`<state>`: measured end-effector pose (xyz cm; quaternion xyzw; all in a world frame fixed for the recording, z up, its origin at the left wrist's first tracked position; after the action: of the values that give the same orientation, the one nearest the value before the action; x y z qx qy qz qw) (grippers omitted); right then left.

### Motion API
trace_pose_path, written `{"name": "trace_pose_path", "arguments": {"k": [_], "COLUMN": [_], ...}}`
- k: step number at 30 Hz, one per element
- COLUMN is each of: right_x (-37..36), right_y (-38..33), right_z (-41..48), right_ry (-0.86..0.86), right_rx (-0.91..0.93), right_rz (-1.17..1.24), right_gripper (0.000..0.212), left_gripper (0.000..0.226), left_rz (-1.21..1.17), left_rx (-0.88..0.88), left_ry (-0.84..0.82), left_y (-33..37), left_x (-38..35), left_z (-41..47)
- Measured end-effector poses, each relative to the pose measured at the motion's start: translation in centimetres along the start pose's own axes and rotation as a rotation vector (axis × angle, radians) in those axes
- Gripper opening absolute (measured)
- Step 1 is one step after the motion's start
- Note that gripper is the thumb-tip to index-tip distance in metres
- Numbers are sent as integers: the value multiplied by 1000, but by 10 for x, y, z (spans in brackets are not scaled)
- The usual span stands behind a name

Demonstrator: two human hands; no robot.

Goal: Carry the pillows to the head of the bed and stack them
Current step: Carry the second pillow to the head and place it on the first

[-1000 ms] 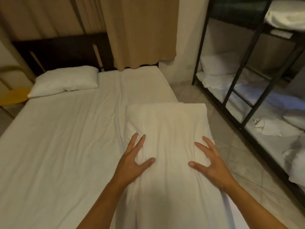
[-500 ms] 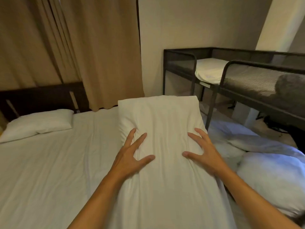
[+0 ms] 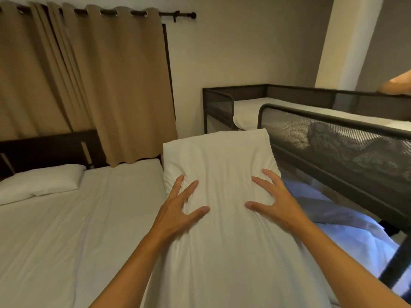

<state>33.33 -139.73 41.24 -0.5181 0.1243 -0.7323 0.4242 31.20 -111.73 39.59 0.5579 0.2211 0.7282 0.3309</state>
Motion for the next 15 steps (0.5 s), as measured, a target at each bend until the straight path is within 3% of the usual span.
{"name": "trace_pose_path", "arguments": {"k": [7, 15], "right_x": [22, 18], "right_y": [47, 84], "right_z": [36, 137], "right_ry": [8, -64], "right_rx": [8, 51], "right_rz": [24, 37], "right_gripper": [80, 80], "left_gripper": [80, 76], "left_rz": [8, 6], "left_rx": [3, 61], "left_ry": [38, 136], "left_y": [15, -6], "left_x": [-27, -33], "left_z": [52, 136]}}
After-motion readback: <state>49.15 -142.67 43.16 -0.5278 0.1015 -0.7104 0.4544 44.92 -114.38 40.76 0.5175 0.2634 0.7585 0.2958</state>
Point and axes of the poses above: each hand's wrist, its own z-axis towards the middle knuckle, its own x-axis out of the back of the hand, y = z × x, the point moved 9 cm from there along z, towards the middle knuckle, and after that the axes turned 6 degrees about x, right-handed, at the moved point
